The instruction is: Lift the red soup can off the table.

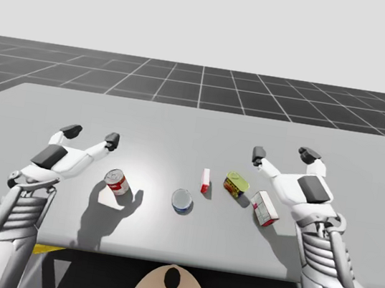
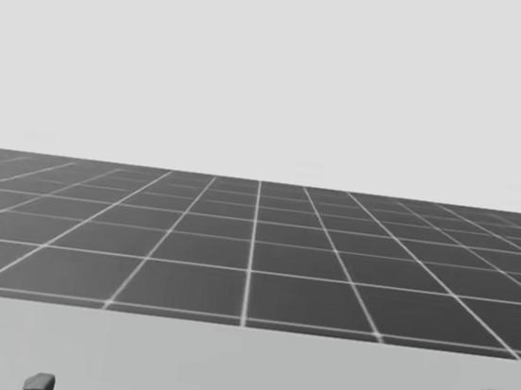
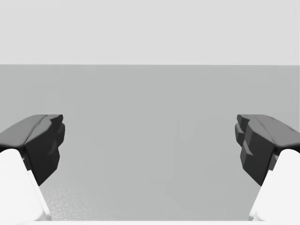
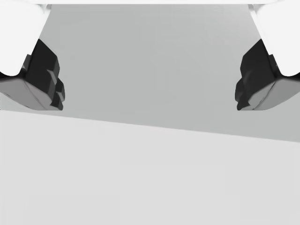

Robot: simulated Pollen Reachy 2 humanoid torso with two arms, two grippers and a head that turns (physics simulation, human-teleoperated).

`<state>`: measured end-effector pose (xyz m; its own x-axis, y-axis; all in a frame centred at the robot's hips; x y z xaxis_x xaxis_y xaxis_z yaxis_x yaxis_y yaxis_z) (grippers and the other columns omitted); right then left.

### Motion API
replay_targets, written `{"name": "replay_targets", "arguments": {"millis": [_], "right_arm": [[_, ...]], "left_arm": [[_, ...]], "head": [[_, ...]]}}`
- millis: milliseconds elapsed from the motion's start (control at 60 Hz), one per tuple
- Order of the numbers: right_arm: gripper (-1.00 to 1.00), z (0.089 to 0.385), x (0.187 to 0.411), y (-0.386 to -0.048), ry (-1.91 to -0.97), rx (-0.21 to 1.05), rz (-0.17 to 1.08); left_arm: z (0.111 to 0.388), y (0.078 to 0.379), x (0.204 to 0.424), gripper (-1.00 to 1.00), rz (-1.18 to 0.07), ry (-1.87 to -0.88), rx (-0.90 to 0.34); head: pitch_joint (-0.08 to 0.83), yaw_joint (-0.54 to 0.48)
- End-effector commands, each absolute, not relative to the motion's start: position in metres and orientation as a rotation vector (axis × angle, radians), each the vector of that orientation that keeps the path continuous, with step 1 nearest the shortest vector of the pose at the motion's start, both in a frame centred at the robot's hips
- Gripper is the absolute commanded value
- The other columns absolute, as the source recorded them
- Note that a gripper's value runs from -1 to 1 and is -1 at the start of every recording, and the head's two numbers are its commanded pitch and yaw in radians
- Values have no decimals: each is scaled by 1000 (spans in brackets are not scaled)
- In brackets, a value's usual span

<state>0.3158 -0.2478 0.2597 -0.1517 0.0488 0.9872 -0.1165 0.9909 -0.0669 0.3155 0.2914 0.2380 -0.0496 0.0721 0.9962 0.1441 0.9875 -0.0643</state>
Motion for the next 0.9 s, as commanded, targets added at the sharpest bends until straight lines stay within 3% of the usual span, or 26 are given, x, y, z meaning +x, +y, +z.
{"name": "replay_targets", "arguments": {"millis": [17, 183, 583, 750, 900], "right_arm": [[-1000, 260, 314, -247, -1720, 42, 128], [-1000, 261, 316, -248, -1732, 17, 130], [-1000, 262, 317, -249, -1739, 3, 126], [-1000, 263, 317, -250, -1741, -3, 129], [-1000, 263, 316, -250, -1737, 1, 139]], "left_arm": [[238, 291, 315, -1000, -68, -1626, -160], [237, 290, 315, -1000, -71, -1628, -156], [237, 290, 315, -1000, -78, -1623, -155], [236, 290, 316, -1000, -82, -1615, -157], [234, 289, 318, -1000, -85, -1607, -155]], "head": [[5, -7], [46, -5], [379, 34], [483, 108], [564, 239]]}}
